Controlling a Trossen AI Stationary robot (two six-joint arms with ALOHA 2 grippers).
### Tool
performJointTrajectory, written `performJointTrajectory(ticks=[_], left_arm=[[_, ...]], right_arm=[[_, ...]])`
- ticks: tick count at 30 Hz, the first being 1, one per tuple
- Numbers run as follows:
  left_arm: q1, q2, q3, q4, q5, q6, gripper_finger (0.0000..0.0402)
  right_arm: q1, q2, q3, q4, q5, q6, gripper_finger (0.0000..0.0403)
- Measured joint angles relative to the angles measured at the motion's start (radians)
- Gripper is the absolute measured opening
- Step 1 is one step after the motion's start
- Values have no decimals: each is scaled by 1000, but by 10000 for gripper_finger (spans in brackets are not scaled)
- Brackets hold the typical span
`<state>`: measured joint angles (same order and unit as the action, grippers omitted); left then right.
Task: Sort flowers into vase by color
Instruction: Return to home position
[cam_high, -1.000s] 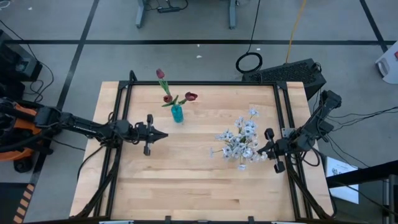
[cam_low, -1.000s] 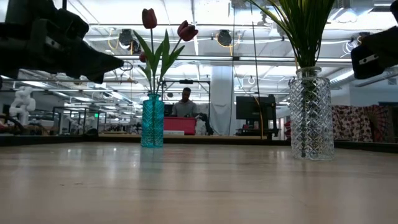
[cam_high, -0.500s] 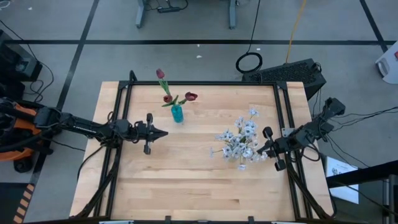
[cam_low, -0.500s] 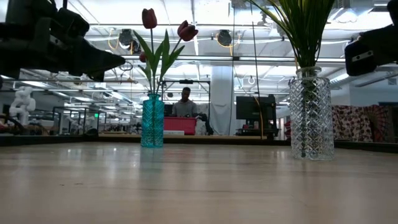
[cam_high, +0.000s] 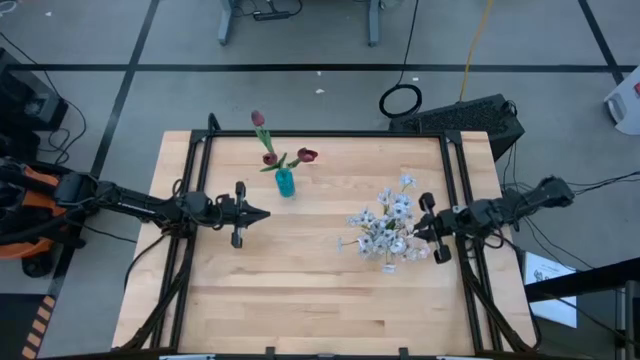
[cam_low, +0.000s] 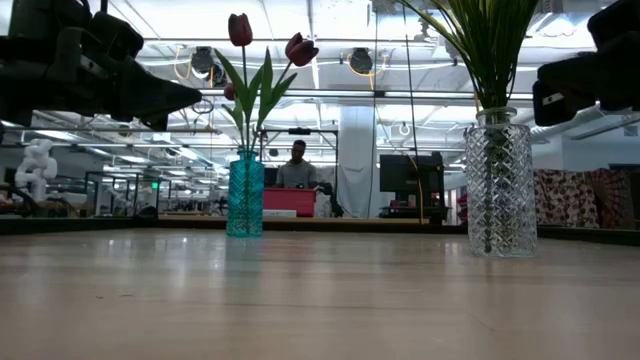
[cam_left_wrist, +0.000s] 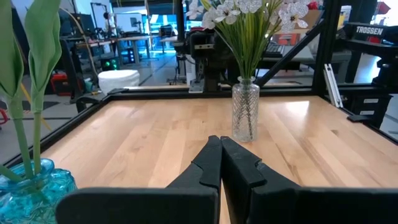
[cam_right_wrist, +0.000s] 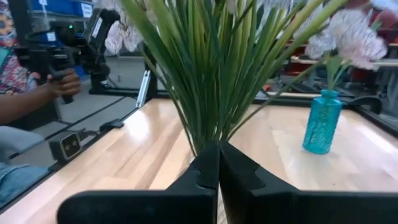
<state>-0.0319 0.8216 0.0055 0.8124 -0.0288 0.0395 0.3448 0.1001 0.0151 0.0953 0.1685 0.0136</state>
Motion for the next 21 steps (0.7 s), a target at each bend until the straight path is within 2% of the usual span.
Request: performJointTrajectory(ticks=[3,10,21], left_arm=[[0,0,0,2,0,0,8],[0,0,0,2,0,19,8],[45,0,0,-7,29,44,8]], right_arm=[[-60,0,0,-24,-81,5,0],[-164,0,0,-39,-187,8,0],[-229,-21,0,-62,-166,-7,0]])
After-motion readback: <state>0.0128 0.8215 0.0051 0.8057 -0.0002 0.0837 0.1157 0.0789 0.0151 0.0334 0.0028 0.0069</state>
